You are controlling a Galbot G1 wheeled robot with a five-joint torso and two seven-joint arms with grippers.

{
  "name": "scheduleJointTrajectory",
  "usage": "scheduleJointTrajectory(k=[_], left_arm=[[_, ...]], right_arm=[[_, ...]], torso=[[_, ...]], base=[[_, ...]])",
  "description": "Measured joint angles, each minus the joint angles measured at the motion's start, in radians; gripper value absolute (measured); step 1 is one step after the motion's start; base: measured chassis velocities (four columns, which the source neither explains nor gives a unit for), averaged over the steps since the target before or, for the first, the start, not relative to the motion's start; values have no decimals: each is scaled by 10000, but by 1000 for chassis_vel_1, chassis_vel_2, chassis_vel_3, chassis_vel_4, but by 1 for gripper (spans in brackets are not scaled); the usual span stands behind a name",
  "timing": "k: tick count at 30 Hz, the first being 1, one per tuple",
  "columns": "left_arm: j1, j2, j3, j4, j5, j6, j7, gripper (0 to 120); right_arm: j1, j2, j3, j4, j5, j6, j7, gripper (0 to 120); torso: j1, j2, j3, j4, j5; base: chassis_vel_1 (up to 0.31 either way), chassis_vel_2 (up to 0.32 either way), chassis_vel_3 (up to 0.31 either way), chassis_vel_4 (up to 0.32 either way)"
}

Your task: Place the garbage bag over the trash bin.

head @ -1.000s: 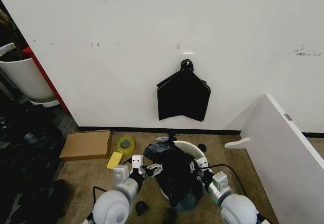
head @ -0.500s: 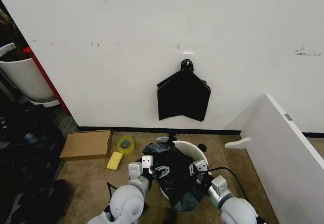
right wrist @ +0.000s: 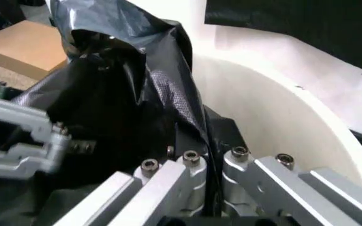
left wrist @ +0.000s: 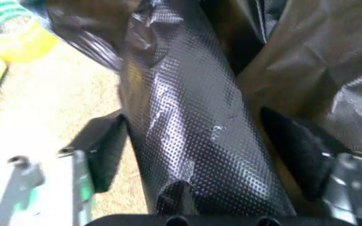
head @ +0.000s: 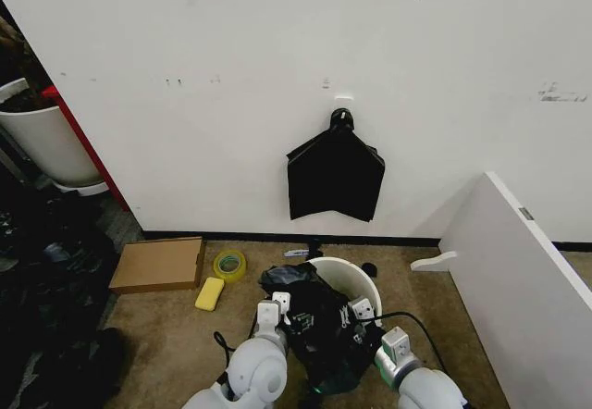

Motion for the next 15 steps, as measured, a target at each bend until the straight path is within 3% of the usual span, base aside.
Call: scheduleJointTrajectory(k=[7, 15], left_arm=[[-124, -37, -72, 232, -208, 37, 47, 50], [40, 264, -478, -88, -659, 47, 484, 22]], right_arm=[[22, 46, 23, -141, 2, 459, 16, 0], [-80, -17, 143, -157, -75, 1212, 24, 0]], torso=[[0, 0, 1, 0, -1], [0, 0, 2, -1, -2]], base=[[0, 0, 0, 0], [0, 0, 0, 0]])
